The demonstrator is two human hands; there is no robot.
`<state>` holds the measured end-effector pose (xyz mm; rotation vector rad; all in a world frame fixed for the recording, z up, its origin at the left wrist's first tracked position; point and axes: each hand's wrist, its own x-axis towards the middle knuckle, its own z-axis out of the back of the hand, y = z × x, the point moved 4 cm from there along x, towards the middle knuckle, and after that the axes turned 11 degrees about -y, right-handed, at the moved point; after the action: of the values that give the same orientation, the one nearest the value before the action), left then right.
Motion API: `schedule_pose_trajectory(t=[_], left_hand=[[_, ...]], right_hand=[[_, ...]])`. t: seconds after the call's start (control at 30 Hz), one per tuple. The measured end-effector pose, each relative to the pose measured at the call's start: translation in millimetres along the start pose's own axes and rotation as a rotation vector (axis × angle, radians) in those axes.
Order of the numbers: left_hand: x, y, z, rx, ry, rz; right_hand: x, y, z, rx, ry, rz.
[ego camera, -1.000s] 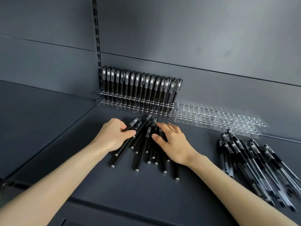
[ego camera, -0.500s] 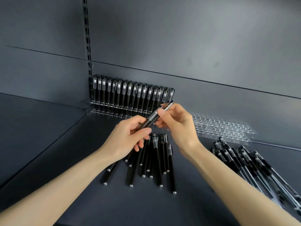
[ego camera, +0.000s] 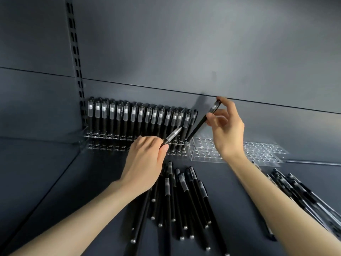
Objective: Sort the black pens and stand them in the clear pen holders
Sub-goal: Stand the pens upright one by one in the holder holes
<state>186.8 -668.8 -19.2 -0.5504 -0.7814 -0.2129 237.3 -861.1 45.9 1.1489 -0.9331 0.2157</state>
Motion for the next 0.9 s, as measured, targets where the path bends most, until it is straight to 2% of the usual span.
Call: schedule_pose_trajectory(t=[0.2, 0.47, 0.7, 0.9], left_hand=[[-2, 7, -4, -0.037, -0.005, 0.013], [-2, 6, -4, -0.077, -0.043, 0.05], [-1, 6, -3, -0.066, -0.038, 0.044], [-3, 4, -2, -0.085, -0.035, 0.064]], right_hand=[[0, -5, -12, -0.072, 0.028, 0.111], [-5, -8, -24, -0.192, 0.189, 0.239], [2, -13, -26, -0.262, 0.316, 0.219], [-2, -19, -22, -0.261, 0.311, 0.167]])
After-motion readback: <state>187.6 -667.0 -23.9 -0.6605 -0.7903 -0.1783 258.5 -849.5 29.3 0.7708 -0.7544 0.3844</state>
